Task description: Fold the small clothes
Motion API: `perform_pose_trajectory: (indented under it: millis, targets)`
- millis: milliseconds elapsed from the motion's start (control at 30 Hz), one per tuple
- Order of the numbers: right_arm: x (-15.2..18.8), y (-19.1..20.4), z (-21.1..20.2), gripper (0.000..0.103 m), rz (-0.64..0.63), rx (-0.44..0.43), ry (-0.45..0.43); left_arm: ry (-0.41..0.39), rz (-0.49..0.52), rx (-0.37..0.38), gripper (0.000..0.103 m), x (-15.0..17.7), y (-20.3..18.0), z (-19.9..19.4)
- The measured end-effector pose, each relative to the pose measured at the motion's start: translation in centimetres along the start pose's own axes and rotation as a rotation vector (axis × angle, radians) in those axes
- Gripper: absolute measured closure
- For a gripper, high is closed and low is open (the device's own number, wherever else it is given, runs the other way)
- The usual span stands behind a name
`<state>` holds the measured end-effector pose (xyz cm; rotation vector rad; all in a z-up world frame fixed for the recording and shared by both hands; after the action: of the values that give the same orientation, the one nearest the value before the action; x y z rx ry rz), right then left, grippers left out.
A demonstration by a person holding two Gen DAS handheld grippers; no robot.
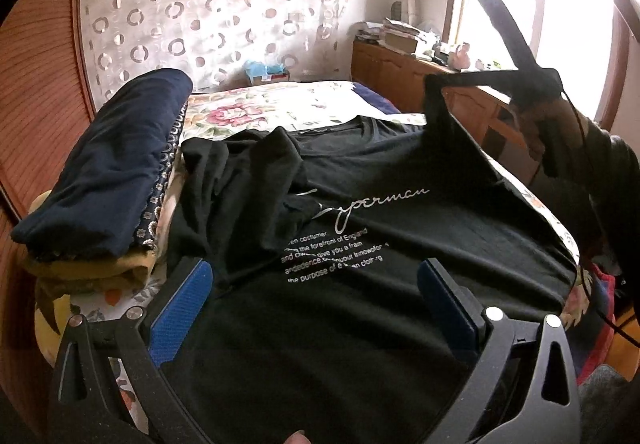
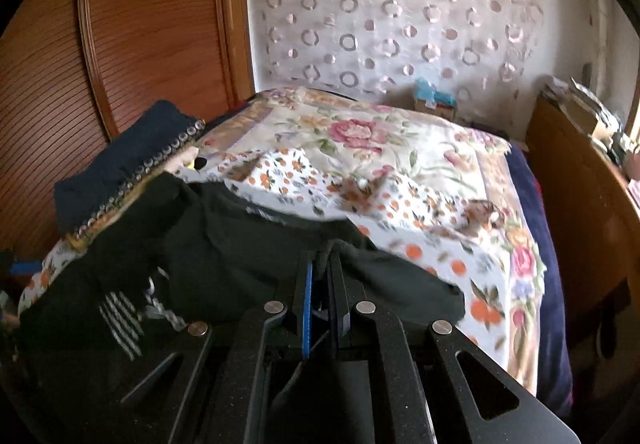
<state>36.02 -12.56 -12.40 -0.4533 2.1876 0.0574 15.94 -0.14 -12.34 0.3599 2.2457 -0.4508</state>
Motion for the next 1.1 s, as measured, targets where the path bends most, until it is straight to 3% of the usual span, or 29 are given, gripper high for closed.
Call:
perform_pose_trajectory:
  millis: [100,200,333,467,733,900,1000,1100]
  targets:
    - [-0.3,0.4,1.0,0.091,-0.008,0.037,-0.001,-0.001,-0.005,0.001,0.001,0.1,0.2,-0.1]
    - [0.5,0.3,1.8,0.055,-0.011,0.073,0.006,-0.001,-0.006,0.000,0.001,0.2,0.3,-0.1]
    - [2.1,1.5,1.2,0.053,-0.017,0.089,0.025,-0.005,-0.013,0.004,0.001,0.3,0.5,-0.3]
    - [5.1,2.8,-1.0,0.053,-0.016,0.023,0.047,-0.008,-0.013,0.009,0.001,0.2,0.3,-0.3]
    - [11.9,6.5,-0.6,0.064,-0.073,-0.044,0.139,-0.006,-0.003,0.018,0.001,0.1,-0.8,0.0]
    - [12.1,5.9,2.4,0.074,-0.093,0.018,0.172,0.001,-0.001,0.014,0.001,0.2,-0.8,0.0]
    - [11.8,6.1,2.7,0.091,-0.097,0.038,0.157,0.004,-0.003,0.010,0.000,0.3,-0.7,0.0]
    - [11.8,6.5,2.0,0.098,-0.076,-0.014,0.145,0.002,-0.005,0.006,0.001,0.2,-0.4,-0.2]
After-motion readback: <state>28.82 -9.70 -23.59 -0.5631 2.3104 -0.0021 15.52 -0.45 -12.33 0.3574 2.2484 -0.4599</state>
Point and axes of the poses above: each gripper's, at about its wrist camera, not at the fingertips, and z roughly the way its jaws point, y to its left, x to its underside, the point moved 10 cm from there along z, roughly the way its jaws point, and after that the axes turned 12 degrees about x, right-handed, at the moved point
